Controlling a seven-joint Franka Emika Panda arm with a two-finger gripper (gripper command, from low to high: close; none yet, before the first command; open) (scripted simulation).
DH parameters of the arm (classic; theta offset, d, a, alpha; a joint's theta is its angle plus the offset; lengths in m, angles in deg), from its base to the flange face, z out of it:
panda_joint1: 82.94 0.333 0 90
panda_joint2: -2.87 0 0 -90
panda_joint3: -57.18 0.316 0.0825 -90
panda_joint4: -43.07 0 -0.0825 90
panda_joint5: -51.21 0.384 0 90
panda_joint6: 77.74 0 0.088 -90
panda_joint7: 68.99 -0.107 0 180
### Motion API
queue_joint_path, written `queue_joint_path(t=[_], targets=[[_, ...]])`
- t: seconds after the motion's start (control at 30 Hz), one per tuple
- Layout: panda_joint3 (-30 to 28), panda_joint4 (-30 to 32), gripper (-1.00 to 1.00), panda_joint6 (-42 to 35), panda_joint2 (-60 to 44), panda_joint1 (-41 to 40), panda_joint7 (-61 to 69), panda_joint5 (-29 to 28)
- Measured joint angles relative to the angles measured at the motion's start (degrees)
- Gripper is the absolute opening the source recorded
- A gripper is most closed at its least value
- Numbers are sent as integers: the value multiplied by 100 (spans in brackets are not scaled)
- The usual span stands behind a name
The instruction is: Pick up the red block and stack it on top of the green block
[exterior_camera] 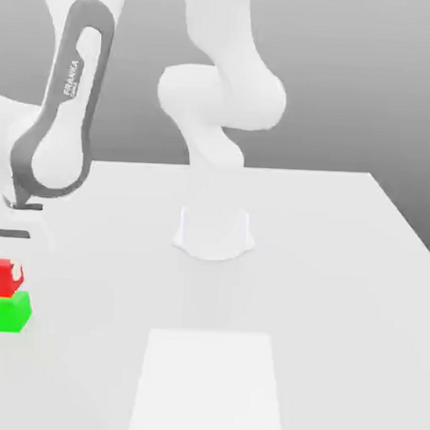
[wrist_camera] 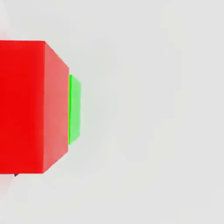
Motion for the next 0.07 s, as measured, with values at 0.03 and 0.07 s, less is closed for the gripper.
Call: queue_joint_path(t=[0.03, 0.07], targets=[[0, 0, 100, 0, 0, 0, 0, 0], [0, 0, 100, 0, 0, 0, 0, 0]])
